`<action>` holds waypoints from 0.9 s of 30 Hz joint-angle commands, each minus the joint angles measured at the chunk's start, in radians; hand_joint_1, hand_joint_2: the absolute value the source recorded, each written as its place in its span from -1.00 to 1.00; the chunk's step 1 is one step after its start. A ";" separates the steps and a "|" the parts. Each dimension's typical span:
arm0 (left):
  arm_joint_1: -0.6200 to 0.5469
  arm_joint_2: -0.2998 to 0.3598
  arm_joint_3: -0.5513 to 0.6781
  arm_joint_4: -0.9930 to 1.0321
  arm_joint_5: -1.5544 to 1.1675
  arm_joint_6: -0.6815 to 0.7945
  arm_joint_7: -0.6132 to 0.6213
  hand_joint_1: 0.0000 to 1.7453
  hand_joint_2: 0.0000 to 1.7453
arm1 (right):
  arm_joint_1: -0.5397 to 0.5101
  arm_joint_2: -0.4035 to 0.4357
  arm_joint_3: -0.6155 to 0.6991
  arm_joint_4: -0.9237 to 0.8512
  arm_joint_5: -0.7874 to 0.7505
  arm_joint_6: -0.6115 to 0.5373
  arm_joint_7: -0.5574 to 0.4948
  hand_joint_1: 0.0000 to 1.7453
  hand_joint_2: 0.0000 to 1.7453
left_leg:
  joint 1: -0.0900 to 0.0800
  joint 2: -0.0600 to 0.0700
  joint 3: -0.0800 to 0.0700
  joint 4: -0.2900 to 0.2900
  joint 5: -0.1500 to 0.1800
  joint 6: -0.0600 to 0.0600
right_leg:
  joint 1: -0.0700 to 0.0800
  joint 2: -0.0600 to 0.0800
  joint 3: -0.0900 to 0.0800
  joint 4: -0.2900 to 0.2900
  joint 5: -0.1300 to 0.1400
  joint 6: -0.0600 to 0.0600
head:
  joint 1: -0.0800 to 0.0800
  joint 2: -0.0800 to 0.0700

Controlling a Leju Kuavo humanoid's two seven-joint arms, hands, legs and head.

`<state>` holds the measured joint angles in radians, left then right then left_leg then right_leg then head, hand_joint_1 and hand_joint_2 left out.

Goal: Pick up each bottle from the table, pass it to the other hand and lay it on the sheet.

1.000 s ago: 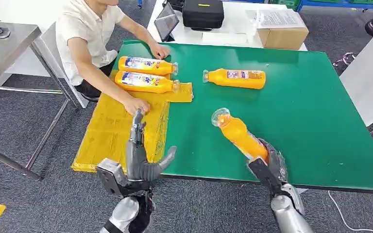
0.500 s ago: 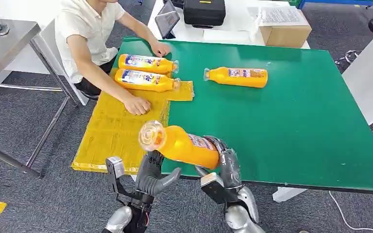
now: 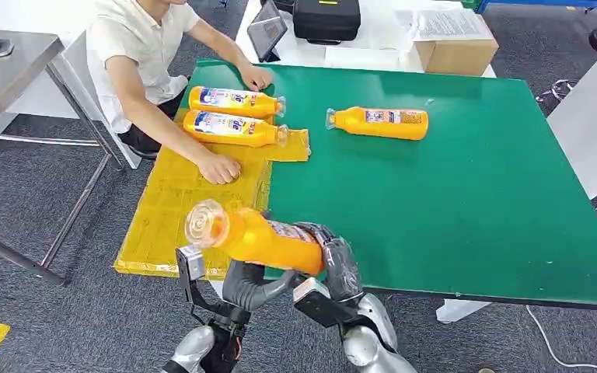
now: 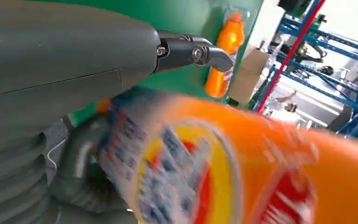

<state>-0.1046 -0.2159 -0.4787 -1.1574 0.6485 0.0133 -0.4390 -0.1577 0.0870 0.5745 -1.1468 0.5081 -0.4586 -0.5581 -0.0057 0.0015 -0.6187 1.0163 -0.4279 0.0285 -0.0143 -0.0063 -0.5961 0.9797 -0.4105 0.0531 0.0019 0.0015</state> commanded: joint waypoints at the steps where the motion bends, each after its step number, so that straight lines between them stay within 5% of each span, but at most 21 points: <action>1: -0.013 0.012 0.027 -0.095 0.022 -0.013 -0.023 -1.00 1.00 | -0.043 -0.003 0.101 0.176 0.008 0.024 0.024 0.76 1.00 | 0.001 0.001 0.002 0.000 -0.001 -0.002 | 0.001 0.001 0.002 -0.001 0.000 -0.002 | 0.000 0.000; 7: 0.031 0.028 0.015 -0.150 0.033 -0.055 -0.004 -1.00 1.00 | -0.046 -0.008 0.048 0.196 0.007 -0.003 0.039 0.80 1.00 | 0.001 0.000 0.003 -0.001 -0.001 -0.001 | 0.001 0.000 0.003 -0.001 -0.001 -0.001 | 0.000 0.000; 13: -0.018 0.005 0.047 -0.072 0.052 0.015 0.015 -1.00 1.00 | -0.059 0.007 0.112 0.279 0.165 -0.105 0.033 0.80 1.00 | 0.001 -0.002 0.006 -0.002 -0.001 -0.003 | 0.001 -0.001 0.006 -0.001 -0.002 -0.003 | 0.000 0.000; 14: -0.022 0.003 0.051 -0.067 0.058 0.014 0.016 0.84 1.00 | -0.059 0.009 0.120 0.288 0.173 -0.109 0.033 0.80 1.00 | 0.001 -0.002 0.003 -0.001 0.000 -0.002 | 0.001 -0.001 0.003 -0.001 -0.001 -0.002 | 0.000 0.000; 15: -0.030 0.002 0.057 -0.059 0.064 0.011 0.015 1.00 1.00 | -0.059 0.013 0.134 0.301 0.186 -0.122 0.034 0.80 1.00 | 0.001 -0.003 0.005 -0.001 -0.001 -0.002 | 0.001 -0.002 0.006 -0.002 -0.001 -0.002 | 0.000 0.000; 27: -0.037 -0.001 0.067 -0.042 0.102 -0.017 0.032 1.00 1.00 | -0.068 0.022 0.154 0.334 0.193 -0.136 0.030 0.76 1.00 | 0.002 -0.002 0.004 -0.001 -0.001 -0.002 | 0.001 -0.002 0.004 -0.001 -0.002 -0.002 | 0.000 0.000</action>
<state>-0.0604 -0.2129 -0.4139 -1.2547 0.7450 0.0012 -0.4128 -0.2224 0.1167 0.6565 -0.9155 0.6802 -0.5978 -0.5230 -0.0057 0.0027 -0.6191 1.0163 -0.4278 0.0283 -0.0144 -0.0055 -0.5981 0.9796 -0.4104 0.0530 0.0015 0.0015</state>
